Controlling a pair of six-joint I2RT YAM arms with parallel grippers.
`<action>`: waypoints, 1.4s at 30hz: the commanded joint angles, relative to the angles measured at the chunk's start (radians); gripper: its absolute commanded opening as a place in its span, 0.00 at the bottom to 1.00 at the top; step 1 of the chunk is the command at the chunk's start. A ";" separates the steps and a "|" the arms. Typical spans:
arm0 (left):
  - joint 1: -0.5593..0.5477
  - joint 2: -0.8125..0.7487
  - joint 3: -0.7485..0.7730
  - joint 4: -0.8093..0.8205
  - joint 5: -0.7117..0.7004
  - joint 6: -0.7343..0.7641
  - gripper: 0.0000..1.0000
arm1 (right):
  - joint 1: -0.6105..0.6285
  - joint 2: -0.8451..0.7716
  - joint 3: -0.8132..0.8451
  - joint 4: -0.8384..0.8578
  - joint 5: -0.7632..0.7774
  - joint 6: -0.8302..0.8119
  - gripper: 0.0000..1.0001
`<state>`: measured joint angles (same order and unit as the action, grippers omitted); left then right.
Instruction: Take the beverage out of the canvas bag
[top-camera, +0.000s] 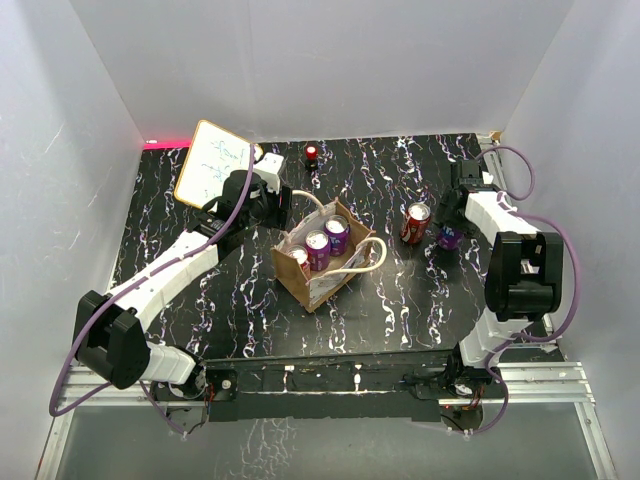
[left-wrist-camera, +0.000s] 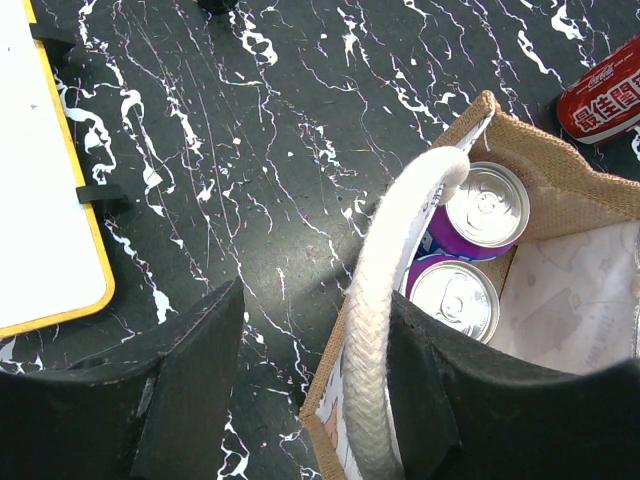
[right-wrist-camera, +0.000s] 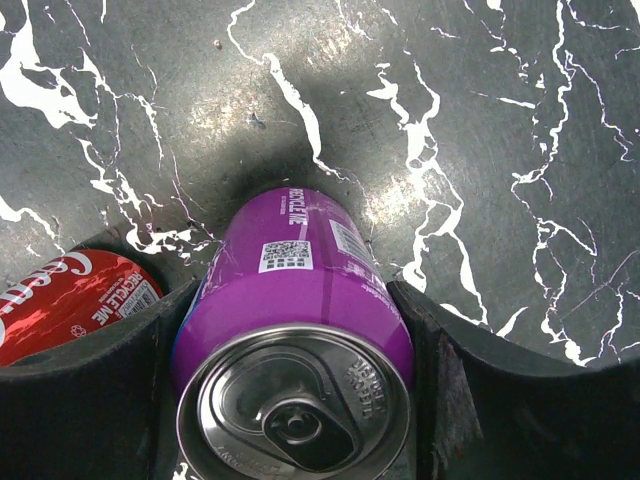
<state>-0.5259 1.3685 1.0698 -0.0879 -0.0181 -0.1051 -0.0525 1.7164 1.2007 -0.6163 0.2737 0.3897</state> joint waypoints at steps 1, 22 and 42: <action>-0.002 -0.005 0.044 -0.010 0.009 0.001 0.54 | 0.000 0.004 0.058 0.058 0.014 -0.019 0.43; -0.001 -0.006 0.047 -0.013 0.022 -0.009 0.54 | 0.001 -0.349 -0.080 0.066 -0.185 -0.024 0.99; -0.001 -0.005 0.049 -0.009 0.050 -0.024 0.54 | 0.075 -0.784 -0.322 0.130 -0.684 0.095 0.99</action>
<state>-0.5259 1.3693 1.0737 -0.0917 0.0120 -0.1184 -0.0277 0.9531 0.7422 -0.5537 -0.3199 0.4389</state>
